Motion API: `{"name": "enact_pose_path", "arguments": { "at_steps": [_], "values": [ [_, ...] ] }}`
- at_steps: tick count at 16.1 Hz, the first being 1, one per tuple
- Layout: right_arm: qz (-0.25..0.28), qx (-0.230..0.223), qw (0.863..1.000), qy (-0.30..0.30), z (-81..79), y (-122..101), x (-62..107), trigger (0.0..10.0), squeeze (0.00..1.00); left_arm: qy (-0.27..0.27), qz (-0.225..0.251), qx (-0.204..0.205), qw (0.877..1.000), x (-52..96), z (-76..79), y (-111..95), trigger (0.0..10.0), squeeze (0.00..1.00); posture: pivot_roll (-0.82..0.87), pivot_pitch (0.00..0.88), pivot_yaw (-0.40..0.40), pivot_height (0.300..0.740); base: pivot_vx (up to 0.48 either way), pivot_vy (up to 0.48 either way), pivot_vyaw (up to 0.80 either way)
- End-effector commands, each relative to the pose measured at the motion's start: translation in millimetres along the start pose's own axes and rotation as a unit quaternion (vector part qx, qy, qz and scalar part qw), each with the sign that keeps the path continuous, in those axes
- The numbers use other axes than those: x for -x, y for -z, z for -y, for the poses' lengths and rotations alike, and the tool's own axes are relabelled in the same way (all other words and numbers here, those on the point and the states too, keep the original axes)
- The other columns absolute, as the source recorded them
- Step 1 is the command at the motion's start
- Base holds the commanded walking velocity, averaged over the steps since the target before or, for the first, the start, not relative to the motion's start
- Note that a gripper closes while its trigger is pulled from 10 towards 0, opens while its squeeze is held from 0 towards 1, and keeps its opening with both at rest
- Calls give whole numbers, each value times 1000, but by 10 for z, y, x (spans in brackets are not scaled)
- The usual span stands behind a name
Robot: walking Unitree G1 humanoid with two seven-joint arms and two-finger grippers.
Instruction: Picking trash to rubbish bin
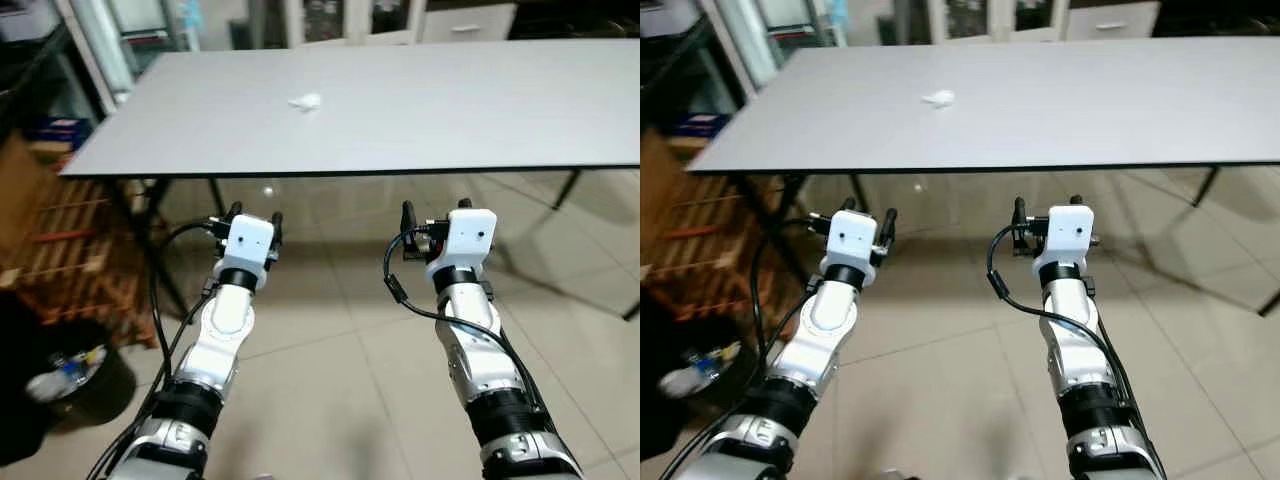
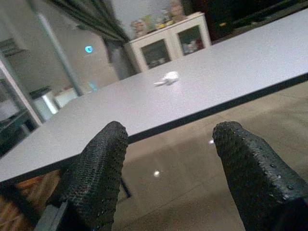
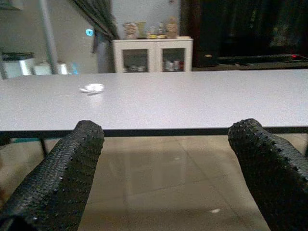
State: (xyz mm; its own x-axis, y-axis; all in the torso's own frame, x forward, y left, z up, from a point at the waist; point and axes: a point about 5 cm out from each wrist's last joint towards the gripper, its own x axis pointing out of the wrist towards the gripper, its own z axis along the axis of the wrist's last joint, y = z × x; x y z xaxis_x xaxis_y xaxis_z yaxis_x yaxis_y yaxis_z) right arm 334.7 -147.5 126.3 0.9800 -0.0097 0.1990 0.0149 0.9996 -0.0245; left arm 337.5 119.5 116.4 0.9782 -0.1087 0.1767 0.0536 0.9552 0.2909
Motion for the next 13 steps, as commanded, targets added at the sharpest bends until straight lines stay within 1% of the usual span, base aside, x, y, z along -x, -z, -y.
{"name": "enact_pose_path", "arguments": {
  "at_steps": [1, 7, 8, 9, 11, 13],
  "values": [
    [4, 7, 1000, 3, 31, -28, -22, 10000, 0, 4, 8, -2, 1000, -37, 23, -61, 10000, 0, -36, 52, 29, 740, 364, 0, 0],
    [6, 19, 1000, -3, 19, -34, -27, 10000, 0, 1, 9, -2, 1000, -47, 11, -72, 10000, 0, -36, 52, 31, 740, 366, 0, 0],
    [3, 20, 1000, -14, -4, -27, -23, 10000, 0, 1, 10, -2, 1000, -48, 12, -74, 10000, 0, -36, 52, 31, 740, 364, 0, 569],
    [5, 23, 1000, -21, -28, -24, -13, 10000, 55, 1, 10, -2, 1000, -49, 12, -76, 10000, 0, -35, 53, 30, 740, 364, 0, 800],
    [0, 20, 1000, -19, -35, -13, -13, 10000, 4, 1, 10, -1, 1000, -52, 8, -79, 10000, 0, -34, 53, 30, 740, 366, 0, 656],
    [0, 19, 1000, -15, -19, -12, -18, 10000, 0, 1, 10, -1, 1000, -52, 5, -79, 10000, 0, -34, 55, 31, 740, 366, 0, 0]
  ]
}}
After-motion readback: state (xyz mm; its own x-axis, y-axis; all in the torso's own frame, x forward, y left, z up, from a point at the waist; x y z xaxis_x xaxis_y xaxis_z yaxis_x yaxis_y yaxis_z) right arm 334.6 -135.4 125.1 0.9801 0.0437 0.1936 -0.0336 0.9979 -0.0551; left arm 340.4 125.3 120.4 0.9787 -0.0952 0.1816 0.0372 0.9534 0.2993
